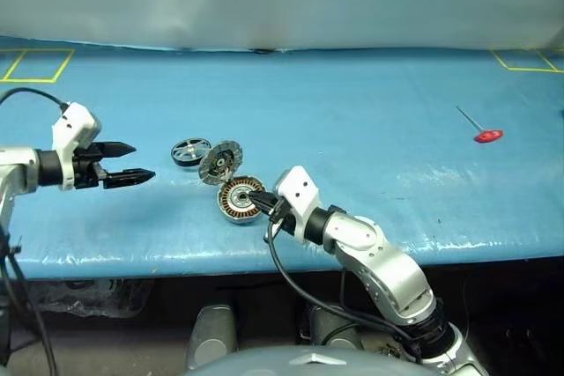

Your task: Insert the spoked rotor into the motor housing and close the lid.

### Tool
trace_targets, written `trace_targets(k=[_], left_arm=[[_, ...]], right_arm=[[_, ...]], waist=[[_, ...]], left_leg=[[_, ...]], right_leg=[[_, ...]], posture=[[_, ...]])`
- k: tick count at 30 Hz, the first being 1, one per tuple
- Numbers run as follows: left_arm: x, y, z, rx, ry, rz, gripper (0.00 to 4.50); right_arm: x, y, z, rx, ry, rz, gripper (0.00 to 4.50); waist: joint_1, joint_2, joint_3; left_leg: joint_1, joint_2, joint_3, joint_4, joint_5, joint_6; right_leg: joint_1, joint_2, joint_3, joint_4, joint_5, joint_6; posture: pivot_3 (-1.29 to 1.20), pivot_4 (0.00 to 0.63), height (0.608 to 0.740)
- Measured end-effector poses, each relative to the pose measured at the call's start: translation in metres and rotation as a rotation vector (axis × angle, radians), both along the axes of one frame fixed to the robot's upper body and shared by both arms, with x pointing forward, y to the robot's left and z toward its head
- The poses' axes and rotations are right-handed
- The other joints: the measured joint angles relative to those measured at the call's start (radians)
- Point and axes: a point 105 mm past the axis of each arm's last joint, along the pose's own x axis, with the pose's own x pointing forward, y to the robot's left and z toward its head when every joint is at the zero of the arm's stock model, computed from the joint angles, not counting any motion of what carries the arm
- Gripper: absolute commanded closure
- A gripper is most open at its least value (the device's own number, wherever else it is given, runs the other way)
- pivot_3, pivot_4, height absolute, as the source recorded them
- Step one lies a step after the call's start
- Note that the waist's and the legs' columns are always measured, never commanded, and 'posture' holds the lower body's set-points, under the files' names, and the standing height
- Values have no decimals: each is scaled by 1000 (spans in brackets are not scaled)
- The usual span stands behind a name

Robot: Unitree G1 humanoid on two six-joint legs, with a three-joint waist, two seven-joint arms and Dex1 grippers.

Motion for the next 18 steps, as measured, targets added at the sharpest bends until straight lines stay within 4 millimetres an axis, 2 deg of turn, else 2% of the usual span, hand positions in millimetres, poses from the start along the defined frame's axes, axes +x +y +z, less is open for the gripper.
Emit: trace_targets(k=[8,18], left_arm=[[29,-3,2,10,102,5,0],[61,-27,5,-19,143,18,0]], right_arm=[[-4,2,-1,8,3,11,4449],[-10,0,4,30,-17,5,4449]], waist=[[0,-2,0],[-1,-4,0]], left_leg=[[-2,0,-2,2,0,0],[-5,-1,-6,6,0,0]], right_leg=[[0,1,0,1,0,1],[0,3,0,1,1,4]], posture=[[0,150,740],[0,150,740]])
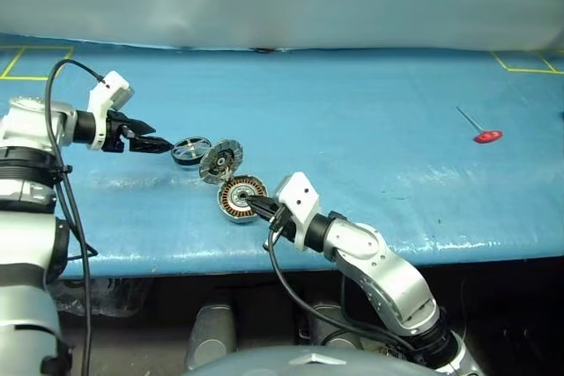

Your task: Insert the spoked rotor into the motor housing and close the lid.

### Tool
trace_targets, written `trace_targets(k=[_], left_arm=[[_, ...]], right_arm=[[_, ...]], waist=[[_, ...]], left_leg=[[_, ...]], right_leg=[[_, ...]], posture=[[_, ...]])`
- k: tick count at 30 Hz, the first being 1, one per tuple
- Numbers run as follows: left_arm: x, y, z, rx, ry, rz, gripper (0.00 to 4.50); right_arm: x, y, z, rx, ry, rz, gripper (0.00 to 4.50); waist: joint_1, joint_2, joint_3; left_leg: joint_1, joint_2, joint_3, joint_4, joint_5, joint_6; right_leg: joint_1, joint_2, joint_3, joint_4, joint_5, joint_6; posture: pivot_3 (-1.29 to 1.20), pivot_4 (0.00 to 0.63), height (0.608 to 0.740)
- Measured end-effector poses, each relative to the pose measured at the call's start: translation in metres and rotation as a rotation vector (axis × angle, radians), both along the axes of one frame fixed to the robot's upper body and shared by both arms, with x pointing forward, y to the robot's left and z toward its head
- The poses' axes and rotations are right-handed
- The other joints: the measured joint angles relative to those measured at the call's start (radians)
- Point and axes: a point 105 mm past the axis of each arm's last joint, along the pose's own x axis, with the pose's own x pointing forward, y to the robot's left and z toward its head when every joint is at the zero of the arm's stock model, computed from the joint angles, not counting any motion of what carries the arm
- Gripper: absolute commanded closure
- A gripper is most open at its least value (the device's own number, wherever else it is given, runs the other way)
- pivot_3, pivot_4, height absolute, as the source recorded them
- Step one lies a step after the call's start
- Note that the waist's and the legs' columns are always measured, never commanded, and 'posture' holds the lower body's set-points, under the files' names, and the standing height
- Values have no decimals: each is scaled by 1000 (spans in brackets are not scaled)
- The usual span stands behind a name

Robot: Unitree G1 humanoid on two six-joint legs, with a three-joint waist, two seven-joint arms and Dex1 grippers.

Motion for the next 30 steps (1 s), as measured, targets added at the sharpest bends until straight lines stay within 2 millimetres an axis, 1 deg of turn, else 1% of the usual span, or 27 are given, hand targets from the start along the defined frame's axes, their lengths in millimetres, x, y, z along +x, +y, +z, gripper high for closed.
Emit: trace_targets(k=[8,14,17,20,22,24,29,30], left_arm=[[11,-17,-2,15,16,-37,0],[13,-30,-19,44,72,-59,0],[14,-33,-22,49,83,-58,0],[16,-33,-24,62,85,-48,622],[17,-34,-25,71,81,-46,1242],[19,-32,-24,75,72,-28,1242],[27,-33,-7,82,12,-19,1242],[27,-33,-6,82,11,-19,1242]], right_arm=[[-1,-2,-3,9,15,-38,4449],[-1,-1,-2,25,17,-54,4449],[-2,-1,-3,28,17,-63,4449],[-1,-1,-2,29,12,-73,4500],[0,-2,-3,27,12,-80,4500],[0,-3,-3,27,12,-88,4500],[1,-3,-3,28,10,-91,4500],[1,-3,-2,28,9,-91,4500]], waist=[[1,0,0],[1,0,0],[1,0,0],[1,0,0],[1,0,0],[1,-1,0],[1,-1,0],[1,-1,0]], left_leg=[[-2,0,-1,4,0,0],[-3,0,-1,9,0,0],[-3,0,-1,9,0,0],[-3,0,-2,10,0,0],[-3,0,-2,10,0,0],[-3,0,-2,10,0,0],[-3,0,-2,10,0,0],[-3,0,-2,10,0,0]], right_leg=[[0,0,0,1,1,1],[1,0,0,2,2,4],[0,0,0,2,2,4],[0,0,0,3,2,4],[0,0,0,3,2,4],[0,0,0,3,2,4],[1,0,0,4,3,4],[1,0,0,4,3,4]], posture=[[0,150,740],[0,150,740],[0,150,740],[0,150,740],[0,150,740],[0,150,740],[0,150,740],[0,150,740]])
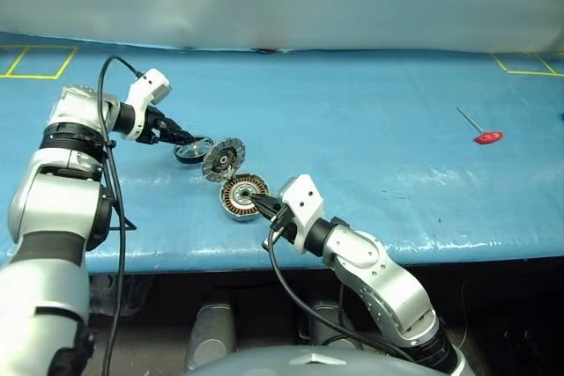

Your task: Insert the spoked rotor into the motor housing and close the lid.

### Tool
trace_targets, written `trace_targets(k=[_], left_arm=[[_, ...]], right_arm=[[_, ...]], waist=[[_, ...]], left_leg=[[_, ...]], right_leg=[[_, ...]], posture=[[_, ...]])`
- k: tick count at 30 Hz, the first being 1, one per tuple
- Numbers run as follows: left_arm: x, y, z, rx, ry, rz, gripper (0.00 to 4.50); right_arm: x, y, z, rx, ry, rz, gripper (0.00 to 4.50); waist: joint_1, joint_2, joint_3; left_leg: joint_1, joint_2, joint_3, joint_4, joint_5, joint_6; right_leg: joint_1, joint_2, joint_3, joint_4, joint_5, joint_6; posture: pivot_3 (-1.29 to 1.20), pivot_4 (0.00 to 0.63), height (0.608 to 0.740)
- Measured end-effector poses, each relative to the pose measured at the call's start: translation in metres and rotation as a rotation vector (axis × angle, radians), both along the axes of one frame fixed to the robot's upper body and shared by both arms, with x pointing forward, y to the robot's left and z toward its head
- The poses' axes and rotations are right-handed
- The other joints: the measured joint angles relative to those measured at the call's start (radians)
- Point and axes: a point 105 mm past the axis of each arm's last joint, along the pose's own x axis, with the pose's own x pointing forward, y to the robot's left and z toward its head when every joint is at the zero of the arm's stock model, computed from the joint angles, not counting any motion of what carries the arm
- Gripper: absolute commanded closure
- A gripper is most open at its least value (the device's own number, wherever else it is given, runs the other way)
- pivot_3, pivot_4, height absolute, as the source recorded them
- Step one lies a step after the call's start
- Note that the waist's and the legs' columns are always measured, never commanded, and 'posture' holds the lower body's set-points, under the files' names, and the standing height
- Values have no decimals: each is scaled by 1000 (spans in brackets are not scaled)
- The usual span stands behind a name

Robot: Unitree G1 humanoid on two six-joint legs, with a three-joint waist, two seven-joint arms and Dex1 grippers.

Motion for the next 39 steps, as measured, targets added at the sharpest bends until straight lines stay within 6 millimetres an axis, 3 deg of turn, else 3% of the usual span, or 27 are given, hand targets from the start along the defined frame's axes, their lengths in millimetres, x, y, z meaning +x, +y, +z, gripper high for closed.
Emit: trace_targets(k=[16,30,39], left_arm=[[-1,-9,-15,77,60,-21,1242],[3,-4,-11,96,32,10,1242],[3,-3,-11,96,36,8,1242]], right_arm=[[3,6,9,21,-27,36,4500],[3,9,14,63,-47,25,4500],[3,18,2,77,-21,39,4500]], waist=[[0,0,0],[-1,0,0],[-1,0,0]], left_leg=[[0,0,-1,3,0,0],[1,0,-2,3,1,1],[1,0,-2,4,1,1]], right_leg=[[0,0,0,5,0,1],[-1,0,0,11,0,0],[-1,0,0,12,0,0]], posture=[[0,150,740],[0,150,740],[0,150,740]])
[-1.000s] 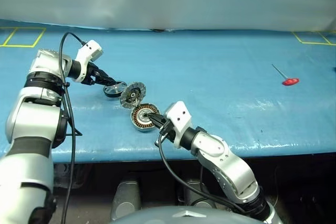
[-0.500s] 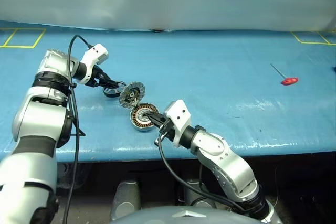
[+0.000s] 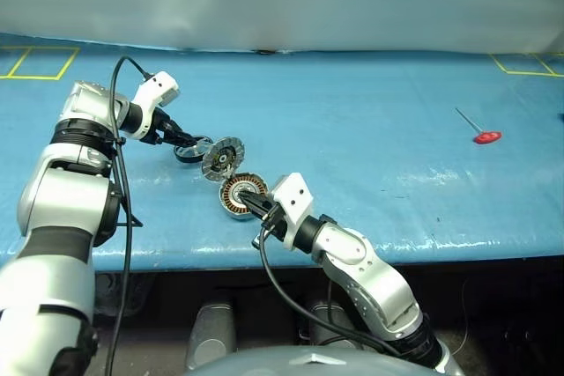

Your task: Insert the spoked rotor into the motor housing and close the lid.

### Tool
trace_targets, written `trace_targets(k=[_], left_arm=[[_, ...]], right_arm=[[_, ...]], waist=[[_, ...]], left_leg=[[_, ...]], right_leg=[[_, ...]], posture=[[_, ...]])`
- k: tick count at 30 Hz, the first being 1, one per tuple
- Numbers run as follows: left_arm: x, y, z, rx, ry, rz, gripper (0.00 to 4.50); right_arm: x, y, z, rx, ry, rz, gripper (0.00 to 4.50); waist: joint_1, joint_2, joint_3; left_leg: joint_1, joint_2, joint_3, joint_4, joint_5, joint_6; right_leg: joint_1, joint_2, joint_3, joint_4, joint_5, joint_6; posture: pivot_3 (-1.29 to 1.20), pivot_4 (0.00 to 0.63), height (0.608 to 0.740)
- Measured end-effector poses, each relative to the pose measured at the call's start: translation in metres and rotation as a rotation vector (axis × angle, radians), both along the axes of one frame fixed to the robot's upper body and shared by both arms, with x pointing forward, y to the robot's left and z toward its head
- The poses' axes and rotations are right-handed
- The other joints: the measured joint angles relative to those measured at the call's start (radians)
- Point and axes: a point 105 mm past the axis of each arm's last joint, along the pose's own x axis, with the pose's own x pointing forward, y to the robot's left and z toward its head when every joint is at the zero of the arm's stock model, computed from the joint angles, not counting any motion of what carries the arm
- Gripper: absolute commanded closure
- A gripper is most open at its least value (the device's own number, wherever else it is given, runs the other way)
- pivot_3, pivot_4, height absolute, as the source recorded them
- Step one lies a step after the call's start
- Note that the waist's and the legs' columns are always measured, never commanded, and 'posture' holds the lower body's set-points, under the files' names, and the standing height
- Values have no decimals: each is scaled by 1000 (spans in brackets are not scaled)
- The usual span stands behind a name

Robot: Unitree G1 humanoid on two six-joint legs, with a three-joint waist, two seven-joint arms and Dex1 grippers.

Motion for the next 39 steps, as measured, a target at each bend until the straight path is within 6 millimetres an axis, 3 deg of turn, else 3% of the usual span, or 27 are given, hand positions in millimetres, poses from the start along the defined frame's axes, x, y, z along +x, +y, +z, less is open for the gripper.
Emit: trace_targets(k=[23,39], left_arm=[[1,-12,-7,27,20,-35,1242],[-1,-4,-20,62,45,6,1242]], right_arm=[[2,1,-2,22,9,-33,4500],[4,0,-2,26,11,-51,4500]], waist=[[0,0,0],[1,0,0]], left_leg=[[0,0,0,0,0,0],[0,0,0,0,0,0]], right_leg=[[0,0,0,0,0,0],[0,0,0,0,0,0]], posture=[[0,150,740],[0,150,740]])
